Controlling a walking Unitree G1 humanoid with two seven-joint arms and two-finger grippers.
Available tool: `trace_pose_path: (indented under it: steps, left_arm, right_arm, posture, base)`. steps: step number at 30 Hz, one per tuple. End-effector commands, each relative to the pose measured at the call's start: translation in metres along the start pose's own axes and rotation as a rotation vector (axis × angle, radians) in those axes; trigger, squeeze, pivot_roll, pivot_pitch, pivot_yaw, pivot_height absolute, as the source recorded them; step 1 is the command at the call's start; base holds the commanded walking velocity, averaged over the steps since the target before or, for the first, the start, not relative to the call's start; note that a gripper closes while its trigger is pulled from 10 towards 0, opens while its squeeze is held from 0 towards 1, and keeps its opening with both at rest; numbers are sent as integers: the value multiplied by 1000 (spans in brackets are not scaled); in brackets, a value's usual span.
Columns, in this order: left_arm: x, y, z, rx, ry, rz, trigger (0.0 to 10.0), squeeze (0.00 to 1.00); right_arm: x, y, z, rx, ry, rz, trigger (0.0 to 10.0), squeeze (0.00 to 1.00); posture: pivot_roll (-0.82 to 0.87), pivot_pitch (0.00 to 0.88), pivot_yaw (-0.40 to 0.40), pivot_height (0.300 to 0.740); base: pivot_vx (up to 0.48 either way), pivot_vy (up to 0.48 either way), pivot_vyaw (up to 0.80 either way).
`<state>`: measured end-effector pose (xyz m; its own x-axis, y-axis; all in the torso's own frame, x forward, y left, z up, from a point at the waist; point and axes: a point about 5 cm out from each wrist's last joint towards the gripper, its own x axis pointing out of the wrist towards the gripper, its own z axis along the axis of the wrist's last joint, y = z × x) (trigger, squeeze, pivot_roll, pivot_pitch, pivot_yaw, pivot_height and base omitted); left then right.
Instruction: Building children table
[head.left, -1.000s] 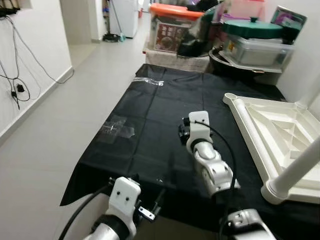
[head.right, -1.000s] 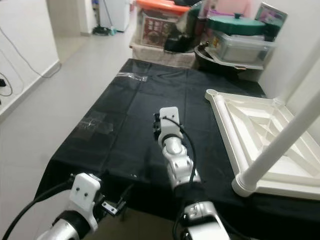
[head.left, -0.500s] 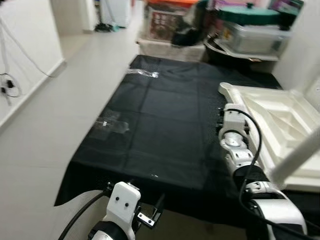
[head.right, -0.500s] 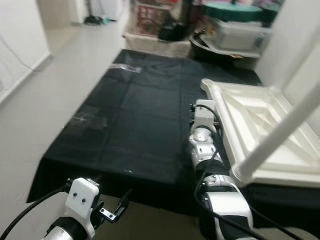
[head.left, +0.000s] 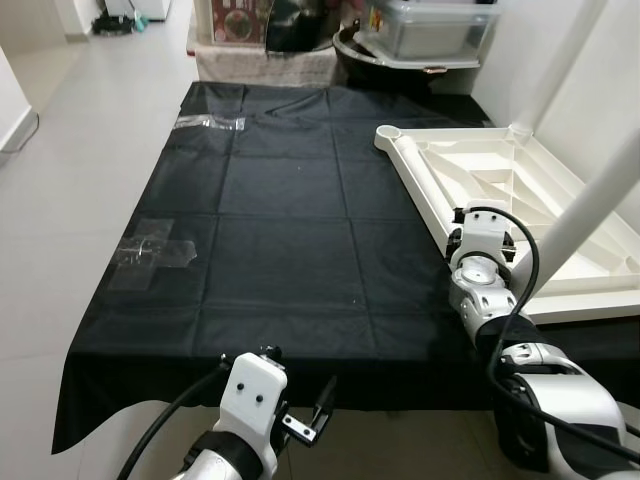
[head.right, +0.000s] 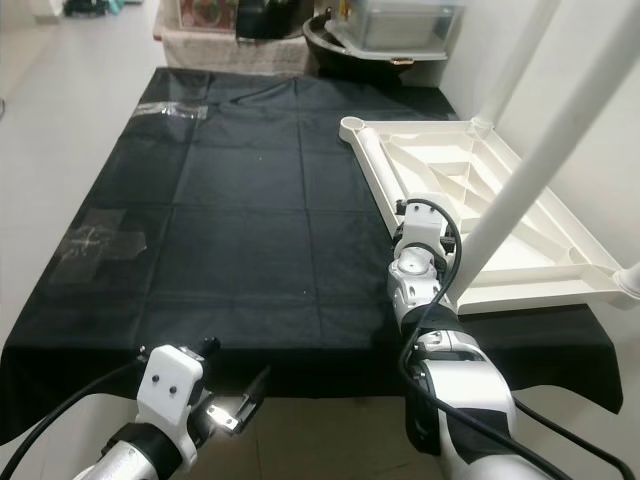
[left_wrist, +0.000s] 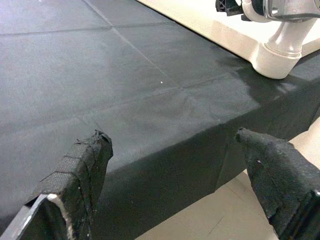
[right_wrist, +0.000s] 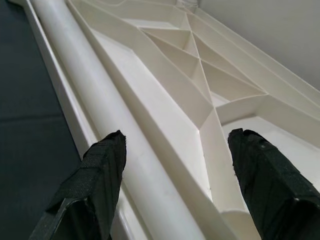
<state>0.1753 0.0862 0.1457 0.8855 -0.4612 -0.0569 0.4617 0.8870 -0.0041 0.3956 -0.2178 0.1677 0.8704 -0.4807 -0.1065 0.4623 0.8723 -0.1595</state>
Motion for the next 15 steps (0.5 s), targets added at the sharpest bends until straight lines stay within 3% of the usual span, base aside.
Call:
trace_pose_path:
  steps: [1, 11, 15]
  left_arm:
    - [-1, 0, -1, -9, 11, 4, 10000, 0]
    - [0, 1, -1, -11, 14, 7, 10000, 0]
    - [1, 2, -2, -10, 15, 6, 10000, 0]
  right_arm:
    - [2, -4, 0, 11, 3, -18, 10000, 0]
    - [4, -9, 3, 41, -29, 9, 10000, 0]
    - [5, -9, 7, 95, -50, 27, 10000, 0]
  posture:
    - [260, 142, -120, 740]
    - [254, 133, -119, 740]
    - [251, 129, -114, 740]
  base:
    - [0, 0, -725]
    - [0, 0, -726]
    - [0, 0, -728]
